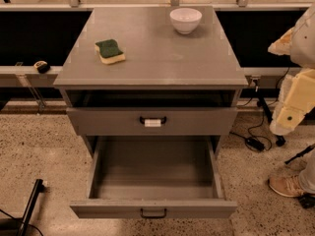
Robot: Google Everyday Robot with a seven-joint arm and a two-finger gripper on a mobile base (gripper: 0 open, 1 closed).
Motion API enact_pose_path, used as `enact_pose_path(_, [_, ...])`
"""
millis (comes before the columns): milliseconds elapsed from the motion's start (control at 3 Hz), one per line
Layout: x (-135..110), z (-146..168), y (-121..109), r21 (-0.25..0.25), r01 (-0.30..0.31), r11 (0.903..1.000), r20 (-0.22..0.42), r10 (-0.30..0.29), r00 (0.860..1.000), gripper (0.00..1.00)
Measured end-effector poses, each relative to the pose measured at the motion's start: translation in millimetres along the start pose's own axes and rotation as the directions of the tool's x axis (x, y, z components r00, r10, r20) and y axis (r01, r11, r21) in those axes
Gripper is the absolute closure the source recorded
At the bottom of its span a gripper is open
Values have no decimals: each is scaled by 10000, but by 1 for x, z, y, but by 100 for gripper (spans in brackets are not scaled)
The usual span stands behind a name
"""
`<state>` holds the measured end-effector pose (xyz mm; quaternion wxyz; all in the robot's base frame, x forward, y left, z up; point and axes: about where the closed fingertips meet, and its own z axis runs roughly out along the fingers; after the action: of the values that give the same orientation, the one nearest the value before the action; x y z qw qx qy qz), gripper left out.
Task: Close middle drawer
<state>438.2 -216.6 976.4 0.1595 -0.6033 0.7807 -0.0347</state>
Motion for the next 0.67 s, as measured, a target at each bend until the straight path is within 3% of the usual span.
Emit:
enact_pose_path(333, [0, 2, -1, 81, -32, 10000, 147, 31, 9999, 0])
enact_pose_path(667, [5, 36, 15, -52, 469, 9989, 675, -465, 9966, 0])
